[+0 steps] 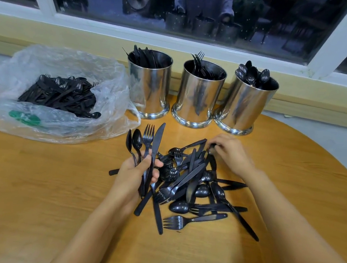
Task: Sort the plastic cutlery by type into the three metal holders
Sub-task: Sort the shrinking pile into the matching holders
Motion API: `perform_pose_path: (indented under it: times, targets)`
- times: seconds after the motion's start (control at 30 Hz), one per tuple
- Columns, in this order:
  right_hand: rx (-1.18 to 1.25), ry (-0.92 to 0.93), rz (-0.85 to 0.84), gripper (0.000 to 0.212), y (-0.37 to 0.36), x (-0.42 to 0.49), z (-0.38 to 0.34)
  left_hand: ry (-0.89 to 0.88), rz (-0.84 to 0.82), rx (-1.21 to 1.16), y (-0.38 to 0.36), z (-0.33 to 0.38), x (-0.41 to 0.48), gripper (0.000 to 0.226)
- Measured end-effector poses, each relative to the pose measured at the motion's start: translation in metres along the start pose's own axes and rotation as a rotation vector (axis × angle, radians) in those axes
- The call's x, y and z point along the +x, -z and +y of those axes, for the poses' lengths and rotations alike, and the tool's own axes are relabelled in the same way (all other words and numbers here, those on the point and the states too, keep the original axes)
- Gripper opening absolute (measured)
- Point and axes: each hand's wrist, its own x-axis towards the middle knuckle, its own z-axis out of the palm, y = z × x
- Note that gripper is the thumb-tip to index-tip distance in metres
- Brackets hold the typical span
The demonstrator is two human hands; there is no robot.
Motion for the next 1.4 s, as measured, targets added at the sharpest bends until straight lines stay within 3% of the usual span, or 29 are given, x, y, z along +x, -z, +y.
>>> perform_pose_path:
  times: [0.1, 0.17, 0.23, 0.3, 0.4, 0.6, 0.77, 0.87, 1.0, 1.13, 1.27, 1.4]
  targets:
    - [0.114, 0.002, 0.325, 0.017, 0.018, 0.0, -0.016, 0.022, -0.006, 0.021, -0.002, -0.001, -0.003, 0.028]
    - [0.311, -0.052, 0.452, 0.013, 0.039, 0.0, -0.041, 0.027, -0.024, 0.033, -0.005, -0.002, -0.005, 0.03]
    - [0.701, -0.125, 0.353, 0.011, 0.059, -0.004, -0.071, 0.033, -0.052, 0.045, -0.011, -0.002, -0.008, 0.026]
    - [0.935, -0.163, 0.117, 0.01, 0.069, -0.009, -0.098, 0.048, -0.087, 0.055, -0.016, -0.003, -0.011, 0.028]
    - [0.833, -0.135, -0.095, 0.01, 0.058, -0.014, -0.122, 0.06, -0.127, 0.123, -0.023, -0.003, -0.018, 0.033]
    - [0.685, -0.156, 0.125, 0.023, 0.02, -0.011, -0.132, 0.042, -0.184, 0.163, -0.022, -0.001, -0.03, 0.046]
    - [0.635, -0.152, 0.187, 0.02, 0.009, -0.011, -0.134, 0.039, -0.191, 0.155, -0.018, -0.002, -0.03, 0.055]
    - [0.723, -0.132, 0.177, 0.005, 0.007, -0.015, -0.137, 0.012, -0.22, 0.175, -0.018, -0.003, -0.028, 0.039]
    - [0.78, -0.101, 0.239, 0.024, 0.011, -0.016, -0.128, -0.041, -0.164, 0.168, -0.017, -0.005, -0.023, 0.023]
    - [0.834, -0.296, 0.307, 0.018, 0.021, -0.012, -0.091, -0.038, -0.039, 0.051, -0.008, 0.0, -0.016, 0.024]
    - [0.625, -0.45, 0.191, 0.012, 0.016, -0.011, -0.05, -0.074, 0.045, 0.029, 0.0, 0.001, -0.01, 0.025]
    - [0.505, -0.443, 0.035, 0.017, 0.004, -0.014, -0.04, -0.089, 0.101, 0.015, 0.002, 0.0, -0.004, 0.024]
